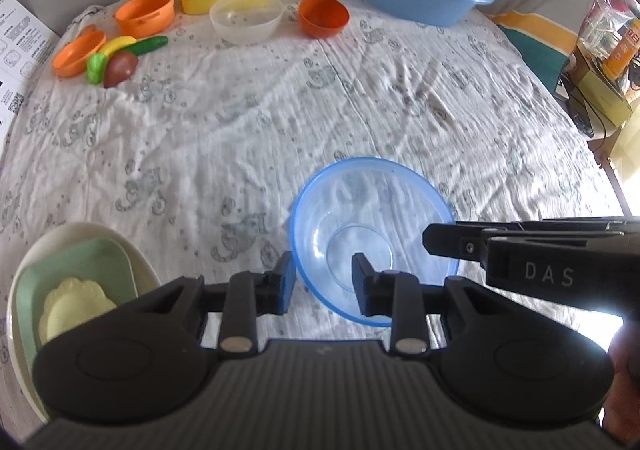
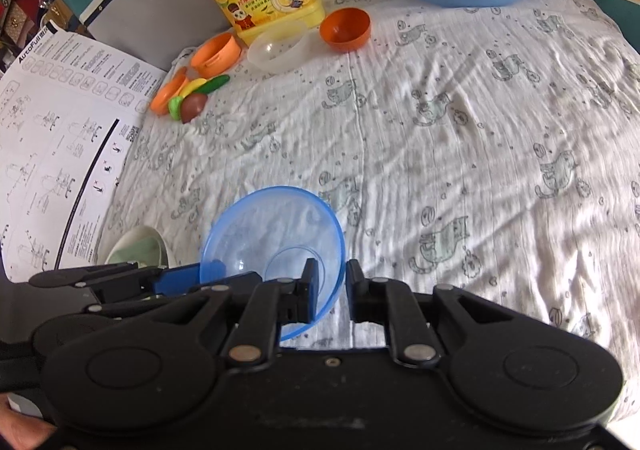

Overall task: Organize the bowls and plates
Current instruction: 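Carry the blue bowl with both grippers toward the plate stack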

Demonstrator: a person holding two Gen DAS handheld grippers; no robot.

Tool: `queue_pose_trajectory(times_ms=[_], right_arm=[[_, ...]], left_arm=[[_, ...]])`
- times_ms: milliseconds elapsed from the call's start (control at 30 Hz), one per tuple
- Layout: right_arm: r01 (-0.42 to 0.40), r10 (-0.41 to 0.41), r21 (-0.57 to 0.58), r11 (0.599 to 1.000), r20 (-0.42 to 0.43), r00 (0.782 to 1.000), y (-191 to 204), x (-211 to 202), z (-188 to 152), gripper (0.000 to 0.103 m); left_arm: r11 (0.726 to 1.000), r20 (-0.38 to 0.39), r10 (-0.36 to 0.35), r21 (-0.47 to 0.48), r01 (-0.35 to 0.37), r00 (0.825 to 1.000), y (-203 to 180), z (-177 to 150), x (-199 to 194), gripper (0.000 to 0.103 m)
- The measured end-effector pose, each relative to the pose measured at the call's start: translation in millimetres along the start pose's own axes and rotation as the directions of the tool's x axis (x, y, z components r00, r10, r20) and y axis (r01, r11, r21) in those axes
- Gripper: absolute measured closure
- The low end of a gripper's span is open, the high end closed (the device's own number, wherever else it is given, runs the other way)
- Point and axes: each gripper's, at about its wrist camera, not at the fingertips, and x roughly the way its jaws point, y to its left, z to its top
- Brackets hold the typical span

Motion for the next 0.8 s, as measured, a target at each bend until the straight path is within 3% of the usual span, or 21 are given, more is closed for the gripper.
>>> queue_pose_trajectory(times_ms=[633, 667, 733, 800], right_arm=[[0.022, -0.022, 0.021, 1.000, -0.032, 0.999, -4, 4, -11, 0.086], [0.024, -0.023, 0.022, 0.999, -0.033, 0.999, -3, 5, -11, 0.085], [0.029, -0.029, 0.021, 0.999, -0.033, 0.999, -3, 6, -11, 0.077], [0.041, -0.040, 0.019, 0.999, -0.024, 0.999, -2, 6, -10, 0.073]], left_arm=[[0.999, -0.042, -0.019, 0.026, 0.020, 0.999, -7, -10, 11, 0.071], [1.000, -0.044, -0.012, 0.027, 0.014, 0.999, -7, -10, 12, 0.069], [0.999, -0.039, 0.011, 0.031, -0.010, 0.999, -7, -10, 12, 0.046], [0.998, -0.019, 0.042, 0.042, -0.041, 0.999, -8, -9, 10, 0.030]])
